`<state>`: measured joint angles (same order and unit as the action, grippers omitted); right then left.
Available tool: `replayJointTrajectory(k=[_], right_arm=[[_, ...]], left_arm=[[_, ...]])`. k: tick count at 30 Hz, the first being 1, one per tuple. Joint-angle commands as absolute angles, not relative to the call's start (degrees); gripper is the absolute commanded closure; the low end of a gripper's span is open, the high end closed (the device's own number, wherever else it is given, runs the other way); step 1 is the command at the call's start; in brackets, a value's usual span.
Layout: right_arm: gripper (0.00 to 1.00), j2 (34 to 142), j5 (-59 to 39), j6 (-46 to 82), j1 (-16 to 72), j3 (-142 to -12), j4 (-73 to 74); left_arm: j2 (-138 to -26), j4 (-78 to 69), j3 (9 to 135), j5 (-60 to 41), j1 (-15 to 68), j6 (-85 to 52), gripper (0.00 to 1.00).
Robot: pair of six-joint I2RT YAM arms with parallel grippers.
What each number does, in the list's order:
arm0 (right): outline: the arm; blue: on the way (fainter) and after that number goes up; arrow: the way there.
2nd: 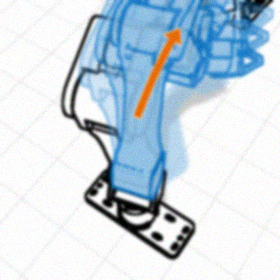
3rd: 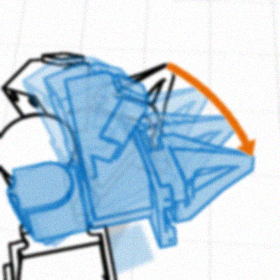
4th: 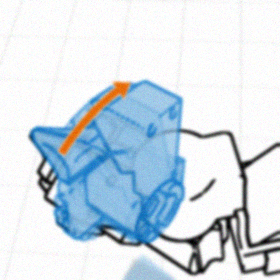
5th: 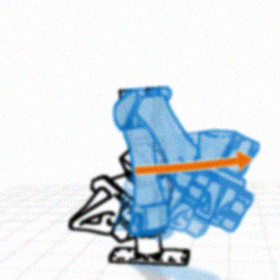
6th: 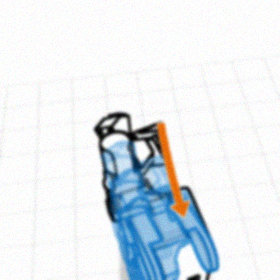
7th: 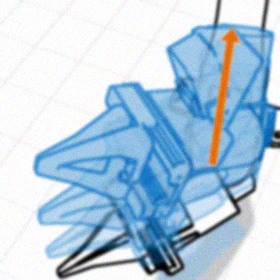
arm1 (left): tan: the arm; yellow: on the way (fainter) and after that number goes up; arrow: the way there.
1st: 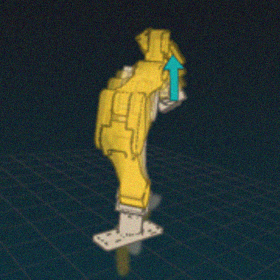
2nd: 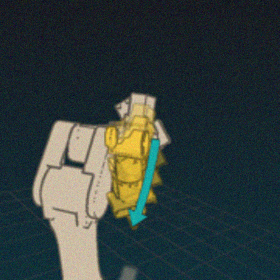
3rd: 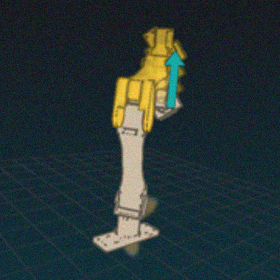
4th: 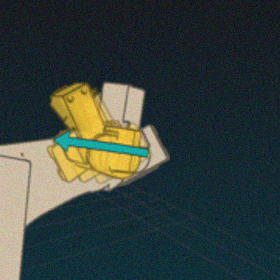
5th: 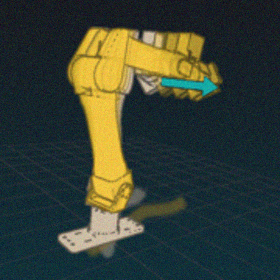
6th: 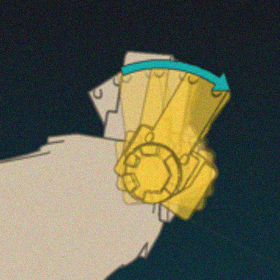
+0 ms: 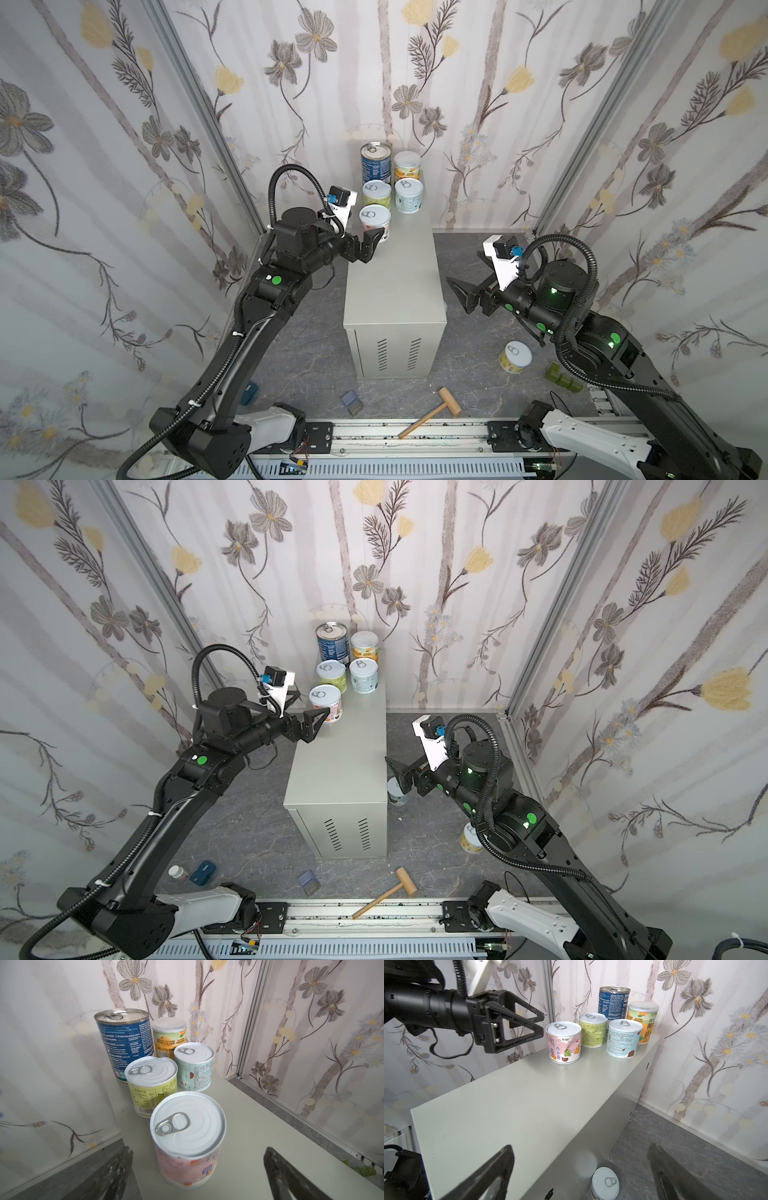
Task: Place and organize the canned foods onto the counter
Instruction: 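Carry the pink-label can with the left gripper beside the green-label can, then open the left gripper and withdraw it from the pink-label can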
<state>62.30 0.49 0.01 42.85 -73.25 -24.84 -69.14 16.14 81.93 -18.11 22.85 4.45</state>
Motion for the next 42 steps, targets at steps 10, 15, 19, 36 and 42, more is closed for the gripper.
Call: replayJointTrajectory(k=[10, 15, 19, 36, 42], right_arm=[[0.0, 71.6, 6.5, 6.1, 42.7, -81.2, -24.6], [0.0, 75.6, 8.5, 8.0, 42.7, -84.8, -25.9], [0.0, 77.3, 10.3, 9.5, 41.5, -86.9, -27.0], [0.0, 69.7, 9.8, 11.6, 38.2, -80.1, -28.1], [0.0, 67.8, 9.8, 11.6, 37.0, -79.7, -29.4]], left_arm=[[-60.0, 27.5, 81.1, -10.1, 17.8, 2.0, 0.0], [-59.0, 30.4, 80.7, -4.5, 16.0, 2.5, 0.0], [-58.9, 29.6, 79.5, -2.6, 14.8, 1.9, 0.0], [-74.3, 17.0, 85.5, -19.8, 10.0, -4.5, 0.0], [-76.3, 15.6, 86.0, -22.3, 10.0, -5.6, 0.0]])
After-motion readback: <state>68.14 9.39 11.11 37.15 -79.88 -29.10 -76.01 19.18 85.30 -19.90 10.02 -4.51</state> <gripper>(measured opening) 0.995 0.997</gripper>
